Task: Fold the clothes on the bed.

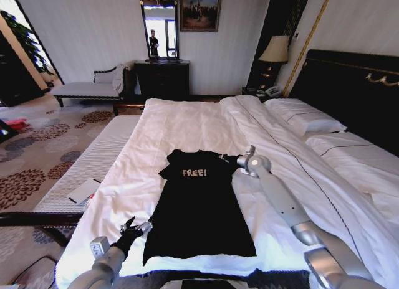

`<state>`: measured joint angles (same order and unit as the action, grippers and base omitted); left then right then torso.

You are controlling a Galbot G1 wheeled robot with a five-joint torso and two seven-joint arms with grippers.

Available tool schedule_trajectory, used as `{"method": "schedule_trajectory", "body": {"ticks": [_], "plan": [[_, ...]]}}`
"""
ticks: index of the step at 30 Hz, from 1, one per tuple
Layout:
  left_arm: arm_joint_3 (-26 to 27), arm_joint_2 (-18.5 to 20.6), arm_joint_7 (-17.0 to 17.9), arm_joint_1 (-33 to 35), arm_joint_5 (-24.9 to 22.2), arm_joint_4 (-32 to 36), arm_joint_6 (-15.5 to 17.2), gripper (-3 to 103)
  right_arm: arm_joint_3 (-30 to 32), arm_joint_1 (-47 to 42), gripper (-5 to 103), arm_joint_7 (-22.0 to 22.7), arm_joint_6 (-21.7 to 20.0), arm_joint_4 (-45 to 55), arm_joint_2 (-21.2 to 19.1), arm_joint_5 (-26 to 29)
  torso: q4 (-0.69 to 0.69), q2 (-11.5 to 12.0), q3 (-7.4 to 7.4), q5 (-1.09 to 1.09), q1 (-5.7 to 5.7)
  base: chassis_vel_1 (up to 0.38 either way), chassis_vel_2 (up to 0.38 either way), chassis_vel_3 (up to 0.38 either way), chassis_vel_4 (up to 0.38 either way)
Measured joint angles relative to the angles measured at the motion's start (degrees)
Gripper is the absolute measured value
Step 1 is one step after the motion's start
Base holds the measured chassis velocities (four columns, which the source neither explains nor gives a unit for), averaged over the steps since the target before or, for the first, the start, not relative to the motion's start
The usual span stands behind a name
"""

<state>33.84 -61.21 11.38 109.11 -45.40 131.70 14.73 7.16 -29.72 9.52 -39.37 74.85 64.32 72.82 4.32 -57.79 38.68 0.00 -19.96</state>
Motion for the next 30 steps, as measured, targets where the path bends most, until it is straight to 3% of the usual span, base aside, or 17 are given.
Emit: {"method": "schedule_trajectory", "body": {"ticks": [6,10,12,20,23,30], "plan": [[-0.2,-0.1,-0.1,-0.1,0.0,-0.2,-0.1,100,-0.9,1.3,0,0.1,0.6,-3.4,4.2,-1.8,-0.02,0.0,0.0,-0.01,0.0,0.0,0.0,0.0,0.0],[-0.1,-0.1,-0.1,0.0,0.0,-0.2,-0.1,100,-1.2,1.5,-3,0.0,0.9,-4.9,5.0,-2.8,-0.01,0.0,0.0,0.0,0.0,0.0,0.0,0.0,0.0],[0.0,-0.1,-0.2,0.0,0.0,-0.2,-0.2,100,-1.4,1.5,1,-0.3,1.0,-5.1,4.8,-3.3,-0.01,0.0,0.0,0.0,0.0,0.0,0.0,0.0,0.0],[-1.0,-0.2,0.0,-1.0,0.8,-0.4,-0.2,100,-1.0,-0.8,33,-1.1,1.9,-2.5,1.5,-4.8,0.0,0.0,0.0,0.01,0.0,0.0,0.0,0.0,0.0],[-1.1,0.0,0.1,-2.0,0.4,-0.5,-0.2,100,-0.6,-1.7,38,-1.0,1.9,0.0,-0.2,-4.6,0.0,0.0,0.0,0.01,0.0,0.0,0.0,0.0,0.0],[-0.5,1.9,-0.1,-11.1,-5.5,-4.0,0.3,100,2.5,-4.5,66,1.0,2.0,5.0,-5.7,-1.5,-0.01,0.0,0.0,0.01,0.01,0.0,0.0,0.0,0.0]]}}
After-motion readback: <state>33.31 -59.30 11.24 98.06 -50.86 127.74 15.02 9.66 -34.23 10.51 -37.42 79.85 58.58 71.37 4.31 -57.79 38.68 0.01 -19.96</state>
